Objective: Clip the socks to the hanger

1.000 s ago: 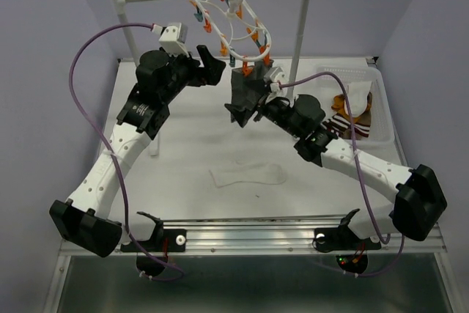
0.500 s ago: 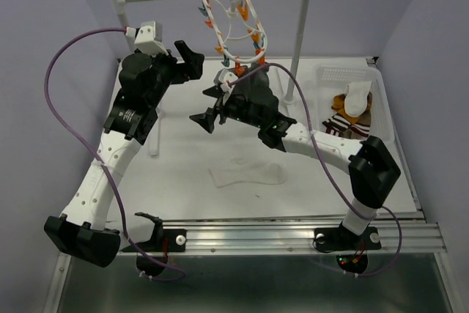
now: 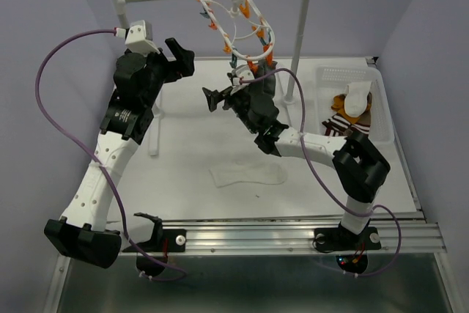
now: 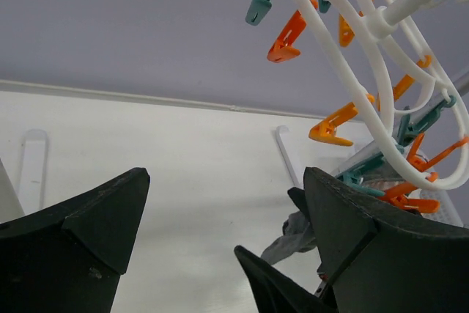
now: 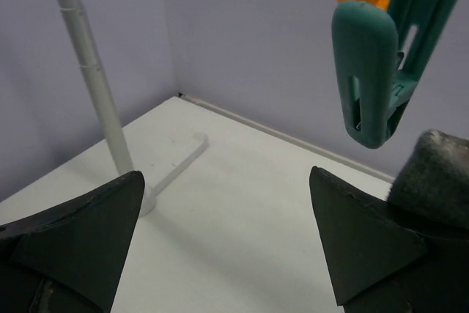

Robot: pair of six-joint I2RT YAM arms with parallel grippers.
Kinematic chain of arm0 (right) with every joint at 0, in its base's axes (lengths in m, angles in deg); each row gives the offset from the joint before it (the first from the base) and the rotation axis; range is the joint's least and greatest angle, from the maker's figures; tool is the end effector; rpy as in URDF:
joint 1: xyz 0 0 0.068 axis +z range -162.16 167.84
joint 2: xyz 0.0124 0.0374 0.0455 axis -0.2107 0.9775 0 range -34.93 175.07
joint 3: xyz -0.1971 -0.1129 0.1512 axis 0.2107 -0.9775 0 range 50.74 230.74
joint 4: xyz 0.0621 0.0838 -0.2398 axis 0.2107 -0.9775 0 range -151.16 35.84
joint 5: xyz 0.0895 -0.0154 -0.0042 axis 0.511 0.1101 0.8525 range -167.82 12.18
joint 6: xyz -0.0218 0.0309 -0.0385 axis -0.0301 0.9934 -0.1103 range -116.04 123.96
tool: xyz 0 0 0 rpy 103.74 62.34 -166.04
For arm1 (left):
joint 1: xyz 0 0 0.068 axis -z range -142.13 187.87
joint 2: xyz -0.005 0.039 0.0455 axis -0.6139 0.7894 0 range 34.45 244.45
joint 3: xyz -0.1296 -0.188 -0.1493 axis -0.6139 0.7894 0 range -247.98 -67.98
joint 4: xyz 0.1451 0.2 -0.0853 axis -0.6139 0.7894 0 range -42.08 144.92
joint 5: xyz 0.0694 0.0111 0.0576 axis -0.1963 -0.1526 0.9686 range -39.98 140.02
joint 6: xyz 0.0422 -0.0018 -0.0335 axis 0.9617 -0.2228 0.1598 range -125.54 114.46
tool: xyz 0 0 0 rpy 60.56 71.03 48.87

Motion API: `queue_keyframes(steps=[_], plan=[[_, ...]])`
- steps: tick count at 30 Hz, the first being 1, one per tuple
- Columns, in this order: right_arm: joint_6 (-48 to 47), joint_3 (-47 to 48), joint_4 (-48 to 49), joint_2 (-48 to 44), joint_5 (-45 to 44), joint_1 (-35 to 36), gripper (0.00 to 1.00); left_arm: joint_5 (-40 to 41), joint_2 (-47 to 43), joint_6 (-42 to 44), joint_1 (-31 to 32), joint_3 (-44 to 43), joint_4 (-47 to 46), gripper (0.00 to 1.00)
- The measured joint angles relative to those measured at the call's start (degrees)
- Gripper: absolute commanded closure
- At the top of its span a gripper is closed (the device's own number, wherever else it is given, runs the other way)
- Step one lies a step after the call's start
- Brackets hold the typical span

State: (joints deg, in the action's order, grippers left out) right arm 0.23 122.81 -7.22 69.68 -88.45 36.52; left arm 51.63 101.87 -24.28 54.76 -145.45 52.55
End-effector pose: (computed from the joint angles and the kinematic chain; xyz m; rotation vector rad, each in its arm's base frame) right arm 0.2895 0.3195 0.3148 -0.4457 1.2680 0.5430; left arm 0.2476 -0.0742 0.4695 -0.0473 1.4940 -0.4827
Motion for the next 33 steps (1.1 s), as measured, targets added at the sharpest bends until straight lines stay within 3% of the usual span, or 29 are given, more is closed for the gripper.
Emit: queue_keyframes(steps=[6, 16, 27, 33], plan=[[-3.7, -5.5, 6.0, -2.9, -8.8, 0.0, 0.00, -0.5, 1.1, 0.0, -0.4, 0.0, -0.1, 0.01], [-9.2, -11.8, 8.0, -10.6, -11.5, -1.1, 0.00, -5.9, 5.6, 0.0, -0.5, -0.2, -0.7, 0.01], [-2.4, -14.6, 6.5, -15.6, 0.3, -11.7, 0.00, -11.1, 8.4, 0.2, -0.5, -2.2, -3.3, 0.01], [0.7, -14.2, 5.9, -15.4, 3.7, -13.5, 0.00, -13.0, 9.2, 0.4, -0.5, -2.3, -4.0, 0.01]])
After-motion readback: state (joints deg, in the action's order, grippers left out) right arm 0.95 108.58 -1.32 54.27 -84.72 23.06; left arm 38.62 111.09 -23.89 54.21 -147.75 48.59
